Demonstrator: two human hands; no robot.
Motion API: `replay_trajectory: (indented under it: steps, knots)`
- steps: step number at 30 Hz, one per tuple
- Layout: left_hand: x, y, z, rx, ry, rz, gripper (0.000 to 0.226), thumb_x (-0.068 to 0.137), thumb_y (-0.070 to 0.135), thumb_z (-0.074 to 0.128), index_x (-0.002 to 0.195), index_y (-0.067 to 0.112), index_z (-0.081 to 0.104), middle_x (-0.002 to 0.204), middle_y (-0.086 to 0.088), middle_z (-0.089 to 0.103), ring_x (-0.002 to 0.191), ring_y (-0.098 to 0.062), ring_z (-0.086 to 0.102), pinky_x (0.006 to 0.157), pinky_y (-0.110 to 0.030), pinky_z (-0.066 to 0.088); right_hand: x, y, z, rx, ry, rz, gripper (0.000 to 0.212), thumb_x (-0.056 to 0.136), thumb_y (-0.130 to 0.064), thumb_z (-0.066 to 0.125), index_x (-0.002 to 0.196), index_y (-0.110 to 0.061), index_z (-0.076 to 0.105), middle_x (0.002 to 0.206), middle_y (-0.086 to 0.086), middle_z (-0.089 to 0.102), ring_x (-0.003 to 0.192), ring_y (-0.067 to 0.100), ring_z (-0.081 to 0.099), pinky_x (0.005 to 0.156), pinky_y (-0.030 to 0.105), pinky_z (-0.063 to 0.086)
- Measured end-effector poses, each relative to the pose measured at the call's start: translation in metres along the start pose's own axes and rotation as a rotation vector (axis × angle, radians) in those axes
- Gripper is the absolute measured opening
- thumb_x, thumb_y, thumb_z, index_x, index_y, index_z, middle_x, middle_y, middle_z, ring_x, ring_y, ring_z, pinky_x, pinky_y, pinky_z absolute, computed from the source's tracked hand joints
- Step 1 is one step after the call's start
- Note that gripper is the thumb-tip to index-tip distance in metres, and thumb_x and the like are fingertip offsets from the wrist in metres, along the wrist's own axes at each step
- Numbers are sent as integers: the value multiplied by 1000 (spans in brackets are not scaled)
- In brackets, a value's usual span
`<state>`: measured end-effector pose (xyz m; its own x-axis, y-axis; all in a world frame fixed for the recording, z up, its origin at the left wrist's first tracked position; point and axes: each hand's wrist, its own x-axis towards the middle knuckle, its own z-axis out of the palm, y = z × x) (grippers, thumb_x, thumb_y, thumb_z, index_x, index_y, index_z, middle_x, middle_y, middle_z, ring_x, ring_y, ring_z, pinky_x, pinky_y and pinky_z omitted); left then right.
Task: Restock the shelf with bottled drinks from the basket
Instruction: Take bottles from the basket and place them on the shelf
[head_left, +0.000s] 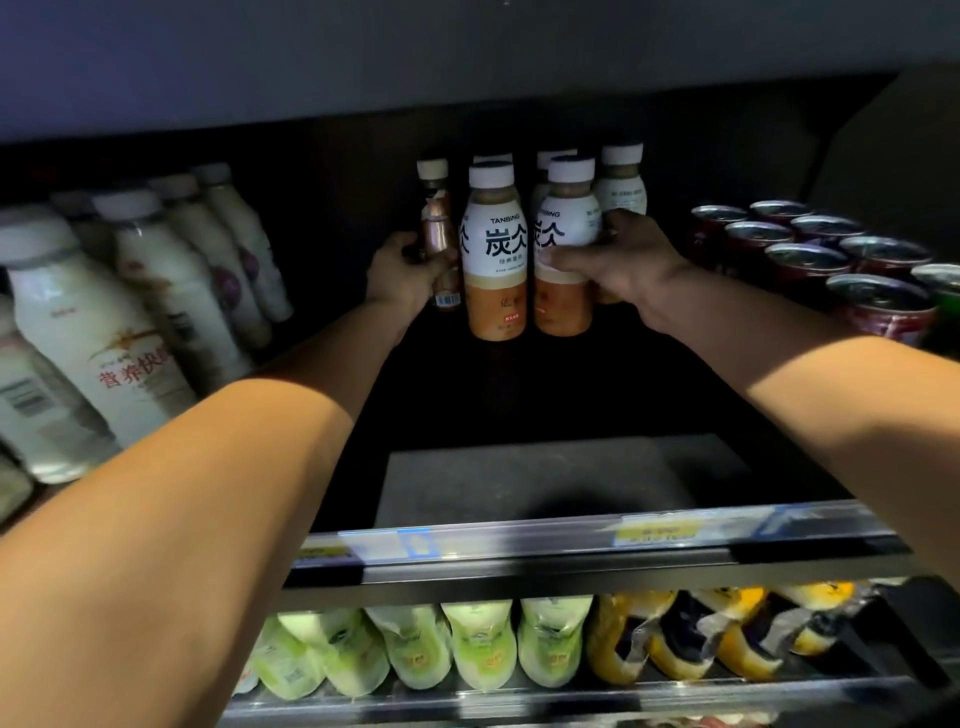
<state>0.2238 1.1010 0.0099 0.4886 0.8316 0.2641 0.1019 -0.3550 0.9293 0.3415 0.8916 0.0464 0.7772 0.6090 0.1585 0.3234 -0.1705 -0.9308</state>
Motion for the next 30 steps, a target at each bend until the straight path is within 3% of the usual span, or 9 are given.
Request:
replay_trajectory:
  steps: [4,8,11,14,17,19,22,26,30]
  knots:
    - [5,3,0,23,14,-59,64,79,32,81,133,11,55,124,-10,66,107,-25,66,93,-41,56,-1,1,1,-6,11,3,67,66,-42,90,124,-23,63,117,-5,71,104,14,67,95,41,55]
    - [5,6,1,89,77,-133,55,74,36,83,114,9,56,114,-13,66,101,-26,68,87,-37,58,-3,1,4,-39,45,-11,67,67,-39,90,125,-20,62,119,-4,70,106,15,66,97,35,53]
    - [-3,9,1,191,24,-169,48,82,41,74,113,5,64,114,-15,69,100,-28,68,73,-28,53,-5,-1,6,-130,71,-37,68,69,-36,89,128,-18,58,126,0,67,114,17,63,98,30,50]
    - [-25,22,-6,461,-66,-183,53,93,47,58,121,3,65,122,-16,66,110,-33,64,76,-29,45,-9,-6,3,-267,66,-53,71,73,-36,87,131,-14,53,130,3,65,120,21,61,94,23,45]
    - [-58,44,-17,895,-123,-48,45,96,38,53,122,4,64,126,-21,62,115,-40,60,86,-35,47,-18,-8,-3,-432,99,-39,65,82,-42,79,132,-10,54,132,10,63,122,26,59,85,22,41]
    - [-84,59,-24,1068,-237,89,35,94,27,51,122,10,64,123,-20,63,112,-39,62,90,-39,50,-31,-8,-8,-585,86,-61,51,92,-48,63,129,-12,58,130,11,64,119,30,61,80,23,38]
    - [-120,76,-32,1074,-428,262,23,90,19,48,103,15,66,115,-15,65,103,-37,63,84,-36,51,-61,-9,-17,-812,-7,-115,36,101,-35,47,126,-16,63,126,14,66,112,34,63,79,25,41]
    - [-169,99,-29,1106,-510,485,19,92,28,47,85,16,60,101,-12,64,93,-36,61,76,-35,49,-123,-14,-36,-1169,-79,-164,35,103,-32,43,127,-12,60,127,19,62,114,40,58,89,39,46]
    - [-227,129,-19,1103,-484,687,30,101,43,37,92,22,57,98,-5,63,87,-31,59,66,-34,41,-199,-29,-76,-1303,-51,-208,28,106,-31,38,97,-16,58,107,10,63,92,33,58,70,37,40]
